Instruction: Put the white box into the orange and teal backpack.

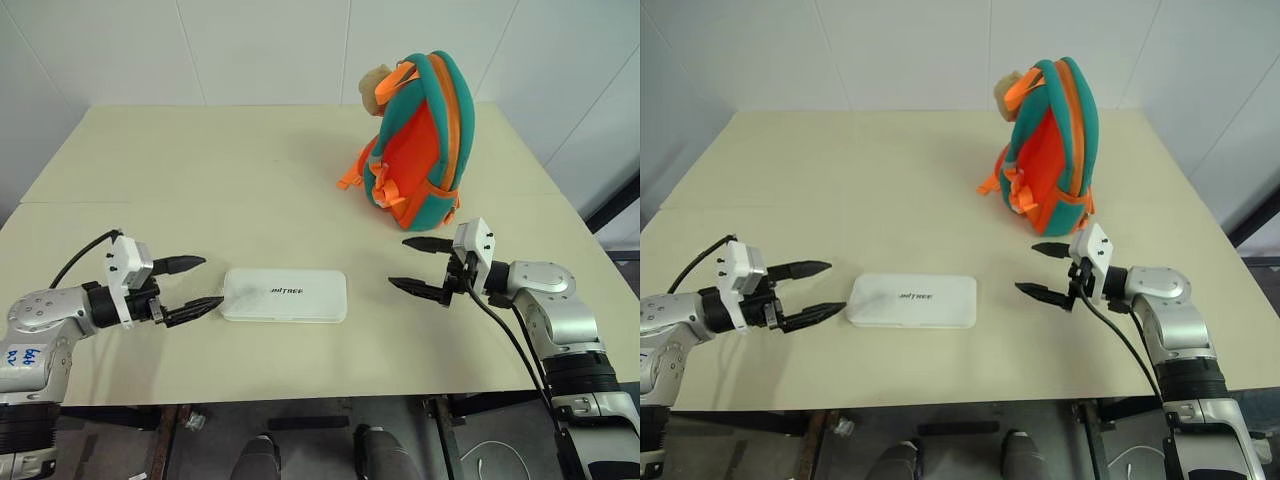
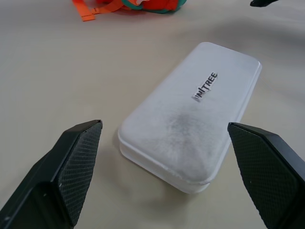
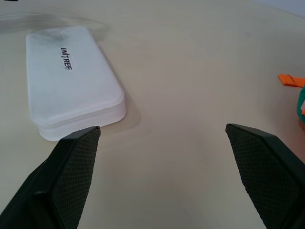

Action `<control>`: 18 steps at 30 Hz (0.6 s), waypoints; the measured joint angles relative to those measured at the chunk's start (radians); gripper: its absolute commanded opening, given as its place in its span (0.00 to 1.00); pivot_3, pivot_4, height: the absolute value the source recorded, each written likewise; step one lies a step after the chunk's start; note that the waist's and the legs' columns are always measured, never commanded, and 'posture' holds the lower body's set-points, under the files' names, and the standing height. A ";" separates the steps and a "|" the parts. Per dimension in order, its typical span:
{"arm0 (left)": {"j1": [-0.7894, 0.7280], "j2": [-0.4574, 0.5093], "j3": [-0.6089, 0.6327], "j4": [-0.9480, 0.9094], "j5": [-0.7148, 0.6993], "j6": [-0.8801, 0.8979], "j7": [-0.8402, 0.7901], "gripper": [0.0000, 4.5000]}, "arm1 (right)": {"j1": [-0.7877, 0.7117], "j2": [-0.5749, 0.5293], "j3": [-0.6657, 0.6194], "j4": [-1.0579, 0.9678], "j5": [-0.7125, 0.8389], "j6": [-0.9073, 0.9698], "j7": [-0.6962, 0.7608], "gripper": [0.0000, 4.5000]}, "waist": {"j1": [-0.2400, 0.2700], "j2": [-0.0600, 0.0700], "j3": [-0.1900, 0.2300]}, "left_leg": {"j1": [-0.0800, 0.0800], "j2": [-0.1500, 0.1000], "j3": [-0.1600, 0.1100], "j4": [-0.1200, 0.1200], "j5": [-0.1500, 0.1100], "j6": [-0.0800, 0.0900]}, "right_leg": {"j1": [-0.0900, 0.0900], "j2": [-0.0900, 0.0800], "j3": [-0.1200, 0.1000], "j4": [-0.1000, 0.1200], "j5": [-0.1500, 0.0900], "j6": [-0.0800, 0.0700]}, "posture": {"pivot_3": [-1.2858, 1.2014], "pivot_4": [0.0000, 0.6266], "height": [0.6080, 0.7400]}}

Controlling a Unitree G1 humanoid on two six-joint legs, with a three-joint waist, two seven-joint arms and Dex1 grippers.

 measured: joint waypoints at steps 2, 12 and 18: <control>0.000 0.000 -0.001 0.001 0.000 -0.001 -0.007 1.00 | -0.001 0.004 0.005 0.000 -0.001 0.000 0.002 0.99 | 0.000 0.000 0.000 | 0.000 0.000 0.000 0.000 0.000 0.000 | 0.000 0.000 0.000 0.000 0.000 0.000 | 0.52 0.24 1.00; -0.015 0.009 0.002 0.056 -0.018 0.039 0.012 1.00 | -0.033 0.033 0.045 -0.005 -0.019 0.035 0.002 0.99 | -0.002 0.000 0.000 | 0.000 0.000 0.000 0.001 0.000 0.000 | 0.000 0.000 0.000 0.001 0.000 0.000 | 0.52 0.24 1.00; -0.013 0.100 0.052 0.109 -0.140 0.363 -0.008 1.00 | -0.048 -0.010 0.116 -0.089 -0.005 0.329 0.024 0.99 | -0.002 0.000 0.000 | 0.000 0.000 0.000 0.001 0.000 0.000 | 0.000 0.000 0.000 0.002 -0.001 -0.001 | 0.52 0.24 1.00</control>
